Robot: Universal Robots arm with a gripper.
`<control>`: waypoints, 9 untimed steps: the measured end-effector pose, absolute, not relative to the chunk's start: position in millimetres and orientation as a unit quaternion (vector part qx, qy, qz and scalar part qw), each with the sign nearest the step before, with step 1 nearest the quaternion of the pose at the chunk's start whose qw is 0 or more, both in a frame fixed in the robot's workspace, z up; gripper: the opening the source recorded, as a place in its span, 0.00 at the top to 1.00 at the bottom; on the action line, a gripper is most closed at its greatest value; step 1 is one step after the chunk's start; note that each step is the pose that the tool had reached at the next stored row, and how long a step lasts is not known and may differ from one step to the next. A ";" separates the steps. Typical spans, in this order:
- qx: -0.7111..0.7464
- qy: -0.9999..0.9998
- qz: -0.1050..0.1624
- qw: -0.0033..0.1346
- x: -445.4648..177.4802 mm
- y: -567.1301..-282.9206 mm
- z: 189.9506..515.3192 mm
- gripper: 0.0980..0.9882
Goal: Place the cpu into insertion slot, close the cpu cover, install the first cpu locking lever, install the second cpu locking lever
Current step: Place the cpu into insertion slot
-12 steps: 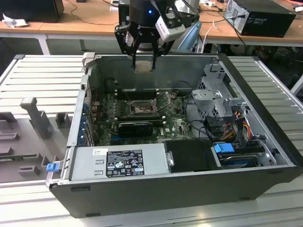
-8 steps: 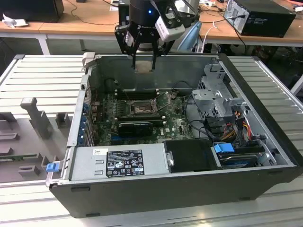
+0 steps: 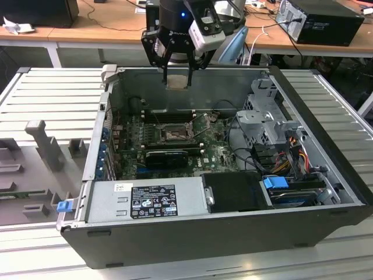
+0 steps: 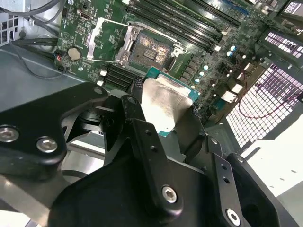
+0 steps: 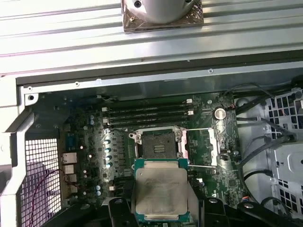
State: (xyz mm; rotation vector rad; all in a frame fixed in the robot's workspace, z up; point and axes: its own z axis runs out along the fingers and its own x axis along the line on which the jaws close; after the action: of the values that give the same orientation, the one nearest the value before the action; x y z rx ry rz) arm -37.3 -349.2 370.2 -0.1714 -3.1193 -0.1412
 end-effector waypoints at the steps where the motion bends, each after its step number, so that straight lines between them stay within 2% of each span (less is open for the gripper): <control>1: -0.059 -0.997 -0.045 0.007 -37.3 -349.2 370.2 0.52; 9: -0.080 -0.996 -0.045 0.006 -37.3 -349.2 370.2 0.52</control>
State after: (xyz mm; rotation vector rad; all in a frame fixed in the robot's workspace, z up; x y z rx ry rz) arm -37.3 -349.2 370.2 -0.2498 -3.1162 -0.1418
